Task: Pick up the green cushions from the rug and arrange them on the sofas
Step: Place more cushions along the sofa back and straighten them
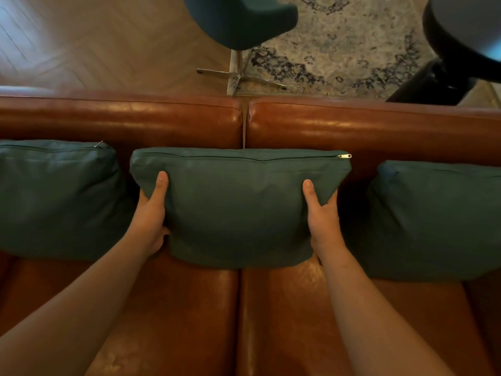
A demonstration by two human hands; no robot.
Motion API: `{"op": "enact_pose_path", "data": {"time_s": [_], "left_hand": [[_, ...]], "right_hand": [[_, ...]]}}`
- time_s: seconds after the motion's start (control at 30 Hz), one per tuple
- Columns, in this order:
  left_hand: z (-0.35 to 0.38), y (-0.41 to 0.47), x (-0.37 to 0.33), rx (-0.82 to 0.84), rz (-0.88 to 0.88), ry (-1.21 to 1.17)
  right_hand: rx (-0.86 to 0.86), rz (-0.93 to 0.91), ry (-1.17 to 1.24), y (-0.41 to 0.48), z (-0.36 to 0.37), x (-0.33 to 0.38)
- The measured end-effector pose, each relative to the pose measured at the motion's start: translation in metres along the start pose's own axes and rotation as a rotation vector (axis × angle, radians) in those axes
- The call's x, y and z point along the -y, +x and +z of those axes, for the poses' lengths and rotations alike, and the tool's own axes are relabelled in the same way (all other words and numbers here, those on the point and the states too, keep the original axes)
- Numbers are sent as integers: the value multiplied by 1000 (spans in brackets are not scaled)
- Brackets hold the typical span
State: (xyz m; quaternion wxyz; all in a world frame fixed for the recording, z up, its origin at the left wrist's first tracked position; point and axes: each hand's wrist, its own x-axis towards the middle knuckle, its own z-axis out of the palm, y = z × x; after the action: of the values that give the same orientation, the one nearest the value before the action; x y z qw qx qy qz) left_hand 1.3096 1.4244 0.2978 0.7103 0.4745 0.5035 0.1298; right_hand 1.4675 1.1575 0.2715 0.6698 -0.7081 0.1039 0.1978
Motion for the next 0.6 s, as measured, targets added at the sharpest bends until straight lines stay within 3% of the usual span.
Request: {"op": "enact_pose_path", "data": {"time_s": [0.27, 0.33, 0.4, 0.47, 0.5, 0.6], "left_hand": [[7, -35, -6, -152, 31, 208], [14, -52, -9, -274, 165, 433], [22, -67, -14, -359, 414, 676], [28, -73, -16, -312, 657, 979], [27, -71, -13, -268, 718, 1171], [21, -60, -6, -122, 654, 1489]], "right_hand": [[8, -16, -218, -12, -15, 17], [-106, -109, -349, -26, -17, 27], [-221, -368, -540, -40, -17, 35], [-215, -660, -798, -47, -14, 38], [-158, -721, -941, -47, -12, 36], [83, -565, -1274, -40, -6, 32]]}}
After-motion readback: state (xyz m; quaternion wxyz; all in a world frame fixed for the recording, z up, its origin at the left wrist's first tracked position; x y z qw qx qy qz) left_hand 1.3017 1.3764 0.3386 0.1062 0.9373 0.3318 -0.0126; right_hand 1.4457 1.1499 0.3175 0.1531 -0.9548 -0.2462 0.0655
